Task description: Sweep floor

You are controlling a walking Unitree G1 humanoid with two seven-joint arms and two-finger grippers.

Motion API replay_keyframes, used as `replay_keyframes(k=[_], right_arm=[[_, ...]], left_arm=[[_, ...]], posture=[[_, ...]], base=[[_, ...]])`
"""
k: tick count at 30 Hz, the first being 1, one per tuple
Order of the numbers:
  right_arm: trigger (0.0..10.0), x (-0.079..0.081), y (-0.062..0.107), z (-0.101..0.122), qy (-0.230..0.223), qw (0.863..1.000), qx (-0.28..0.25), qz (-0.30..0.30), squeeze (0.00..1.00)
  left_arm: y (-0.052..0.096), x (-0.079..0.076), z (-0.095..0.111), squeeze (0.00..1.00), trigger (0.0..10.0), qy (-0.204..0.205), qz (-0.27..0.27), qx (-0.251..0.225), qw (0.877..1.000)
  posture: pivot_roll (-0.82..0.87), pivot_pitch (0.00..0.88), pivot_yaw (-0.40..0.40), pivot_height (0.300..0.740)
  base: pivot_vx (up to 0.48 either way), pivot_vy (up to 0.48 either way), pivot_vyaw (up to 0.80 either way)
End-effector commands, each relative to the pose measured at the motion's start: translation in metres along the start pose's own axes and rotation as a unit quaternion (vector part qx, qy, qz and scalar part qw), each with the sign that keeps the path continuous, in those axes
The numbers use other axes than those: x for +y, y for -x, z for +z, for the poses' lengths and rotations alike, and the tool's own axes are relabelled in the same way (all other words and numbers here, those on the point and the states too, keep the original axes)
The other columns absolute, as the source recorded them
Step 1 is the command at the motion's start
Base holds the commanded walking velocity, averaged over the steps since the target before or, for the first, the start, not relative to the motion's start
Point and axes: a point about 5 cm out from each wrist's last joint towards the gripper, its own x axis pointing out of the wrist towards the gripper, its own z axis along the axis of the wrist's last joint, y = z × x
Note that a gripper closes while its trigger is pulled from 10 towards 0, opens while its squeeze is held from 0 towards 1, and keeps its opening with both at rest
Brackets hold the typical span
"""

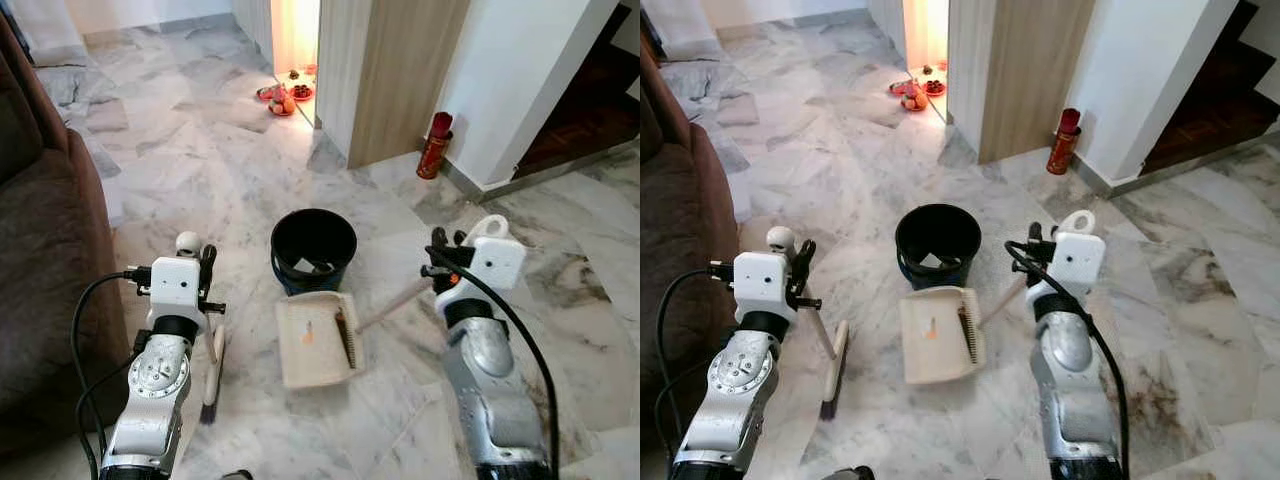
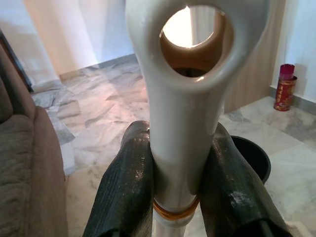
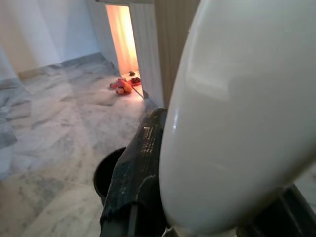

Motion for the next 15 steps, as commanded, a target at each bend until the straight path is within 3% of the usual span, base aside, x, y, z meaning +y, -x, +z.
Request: replay_keyframes(k=[1, 15], right_arm=[[10.0, 0.006, 0.005, 0.025, -0.003, 0.999, -0.044, 0.017, 0.0], [10.0, 0.008, 0.009, 0.087, -0.039, 0.989, -0.143, -0.002, 0.0]], left_arm=[[-0.003, 0.0, 0.007, 0.0, 10.0, -0.004, 0.003, -0.021, 1.0], [-0.003, -0.001, 0.007, 0.0, 10.0, -0.003, 0.003, -0.025, 1.0]], posture=[[0.01, 0.096, -0.059, 0.74], [0.01, 0.08, -0.06, 0.74]], base=[[0.0, 0.0, 0.0], [0.0, 0.0, 0.0]])
